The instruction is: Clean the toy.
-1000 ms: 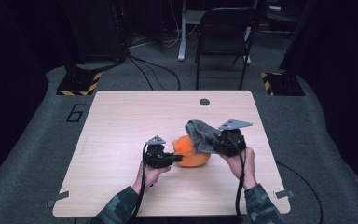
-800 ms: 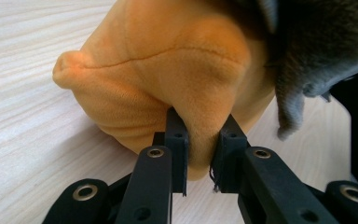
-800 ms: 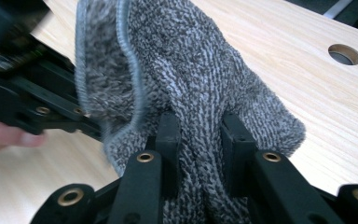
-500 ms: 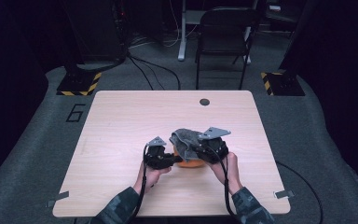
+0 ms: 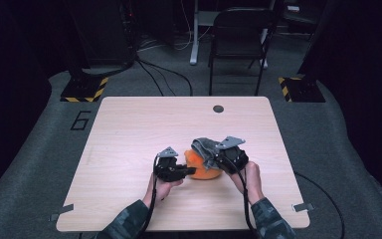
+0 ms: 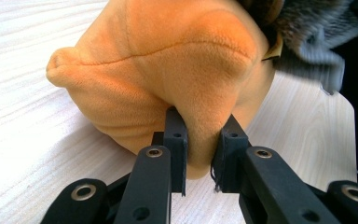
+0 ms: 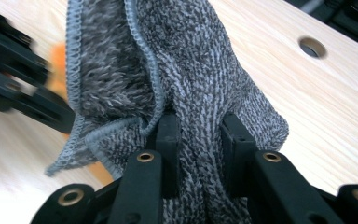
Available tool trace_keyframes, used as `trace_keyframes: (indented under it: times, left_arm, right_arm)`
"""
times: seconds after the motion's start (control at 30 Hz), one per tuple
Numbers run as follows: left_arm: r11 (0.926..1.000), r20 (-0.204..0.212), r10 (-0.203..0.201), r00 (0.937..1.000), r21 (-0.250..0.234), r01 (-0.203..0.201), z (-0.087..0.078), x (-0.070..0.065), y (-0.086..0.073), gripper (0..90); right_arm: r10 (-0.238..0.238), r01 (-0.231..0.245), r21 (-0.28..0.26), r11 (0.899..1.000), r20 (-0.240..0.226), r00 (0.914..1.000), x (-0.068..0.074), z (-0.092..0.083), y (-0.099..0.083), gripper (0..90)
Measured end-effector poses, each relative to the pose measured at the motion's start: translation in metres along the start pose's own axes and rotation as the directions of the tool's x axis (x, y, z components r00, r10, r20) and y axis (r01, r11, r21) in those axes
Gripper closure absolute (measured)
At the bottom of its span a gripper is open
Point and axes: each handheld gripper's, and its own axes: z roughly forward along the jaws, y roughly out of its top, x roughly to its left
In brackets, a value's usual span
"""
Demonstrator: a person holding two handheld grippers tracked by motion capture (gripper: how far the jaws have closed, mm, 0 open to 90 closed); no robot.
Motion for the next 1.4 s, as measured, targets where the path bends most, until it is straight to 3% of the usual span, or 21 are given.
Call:
trace_keyframes:
  times: [0.1,0.3,0.43,0.47,0.5,0.53,0.6,0.7,0.73,0.83,0.87,0.97,1.0,1.03,1.07,1.1,1.13,1.17,1.3,1.33,1.4]
  left_arm:
    - [1.0,0.003,0.005,1.0,-0.005,-0.005,0.001,0.0,0.0,77.8]
    - [1.0,0.01,0.006,0.9999,-0.005,-0.005,0.0,0.001,-0.001,77.8]
    - [0.9999,0.013,0.007,0.9999,-0.007,-0.007,0.0,0.002,-0.001,77.7]
    - [0.9999,0.012,0.008,0.9999,-0.011,-0.008,0.0,0.002,-0.001,77.7]
    - [0.9999,0.012,0.008,0.9999,-0.011,-0.008,0.0,0.002,-0.001,77.7]
    - [0.9998,0.015,0.014,0.9998,-0.017,-0.013,0.0,0.002,-0.001,77.7]
    - [0.9997,0.016,0.018,0.9997,-0.017,-0.017,0.0,0.001,-0.001,77.6]
    - [0.9995,0.015,0.023,0.9996,-0.021,-0.023,0.0,0.0,-0.001,77.6]
    - [0.9995,0.015,0.024,0.9996,-0.022,-0.024,0.0,0.0,-0.001,77.6]
    - [0.9994,0.009,0.029,0.9995,-0.021,-0.028,0.0,-0.001,0.0,77.5]
    - [0.9992,0.003,0.035,0.9994,-0.02,-0.035,0.0,-0.002,0.0,77.5]
    - [0.9989,0.004,0.044,0.999,-0.018,-0.044,0.001,-0.003,0.0,77.5]
    - [0.9988,-0.002,0.044,0.999,-0.021,-0.044,0.001,-0.004,0.0,77.5]
    - [0.9988,-0.002,0.044,0.999,-0.021,-0.044,0.001,-0.004,0.0,77.5]
    - [0.9988,-0.003,0.045,0.999,-0.021,-0.045,0.001,-0.004,0.0,77.4]
    - [0.9985,-0.001,0.051,0.9987,-0.018,-0.051,0.001,-0.004,0.0,77.4]
    - [0.9982,-0.005,0.058,0.9983,-0.017,-0.058,0.001,-0.005,0.0,77.4]
    - [0.9982,-0.005,0.058,0.9983,-0.017,-0.058,0.001,-0.005,0.0,77.4]
    - [0.9974,-0.007,0.069,0.9976,-0.021,-0.069,0.001,-0.006,0.001,77.5]
    - [0.9969,-0.018,0.076,0.997,-0.018,-0.076,0.002,-0.007,0.0,77.5]
    - [0.9973,-0.018,0.071,0.9973,-0.018,-0.071,0.003,-0.007,-0.001,77.5]
  right_arm:
    - [0.039,-0.039,0.011,0.999,-0.007,0.9992,-0.011,0.002,-0.006,72.4]
    - [0.081,-0.086,0.074,0.994,0.066,0.9946,-0.03,0.013,-0.02,72.4]
    - [0.108,-0.119,0.138,0.983,0.085,0.9905,-0.044,0.027,-0.034,72.4]
    - [0.112,-0.126,0.179,0.976,0.088,0.9898,-0.049,0.035,-0.041,72.2]
    - [0.112,-0.126,0.179,0.976,0.088,0.9898,-0.049,0.035,-0.041,72.2]
    - [0.123,-0.14,0.212,0.967,0.09,0.9883,-0.054,0.043,-0.047,72.1]
    - [0.144,-0.158,0.219,0.963,0.078,0.9865,-0.057,0.042,-0.047,72.2]
    - [0.164,-0.175,0.188,0.966,0.073,0.9837,-0.058,0.034,-0.043,72.3]
    - [0.176,-0.183,0.139,0.973,0.061,0.9824,-0.061,0.02,-0.036,72.5]
    - [0.21,-0.21,0.051,0.976,0.004,0.9777,-0.063,-0.005,-0.024,72.6]
    - [0.226,-0.225,0.026,0.974,-0.019,0.9739,-0.062,-0.014,-0.019,72.6]
    - [0.197,-0.199,-0.018,0.98,-0.056,0.9787,-0.057,-0.027,-0.011,72.6]
    - [0.173,-0.18,-0.064,0.982,-0.101,0.9797,-0.043,-0.037,0.0,72.6]
    - [0.173,-0.18,-0.064,0.982,-0.101,0.9797,-0.043,-0.037,0.0,72.6]
    - [0.145,-0.157,-0.086,0.984,-0.126,0.9813,-0.028,-0.041,0.009,72.5]
    - [0.145,-0.157,-0.086,0.984,-0.126,0.9813,-0.028,-0.041,0.009,72.5]
    - [0.117,-0.132,-0.095,0.987,-0.147,0.9821,-0.014,-0.04,0.015,72.5]
    - [0.117,-0.132,-0.095,0.987,-0.147,0.9821,-0.014,-0.04,0.015,72.5]
    - [0.061,-0.072,-0.062,0.996,-0.153,0.9863,0.009,-0.025,0.019,72.5]
    - [0.056,-0.061,-0.034,0.998,-0.141,0.9884,0.017,-0.014,0.017,72.5]
    - [0.022,-0.025,-0.025,0.999,-0.106,0.9941,0.02,-0.008,0.015,72.6]
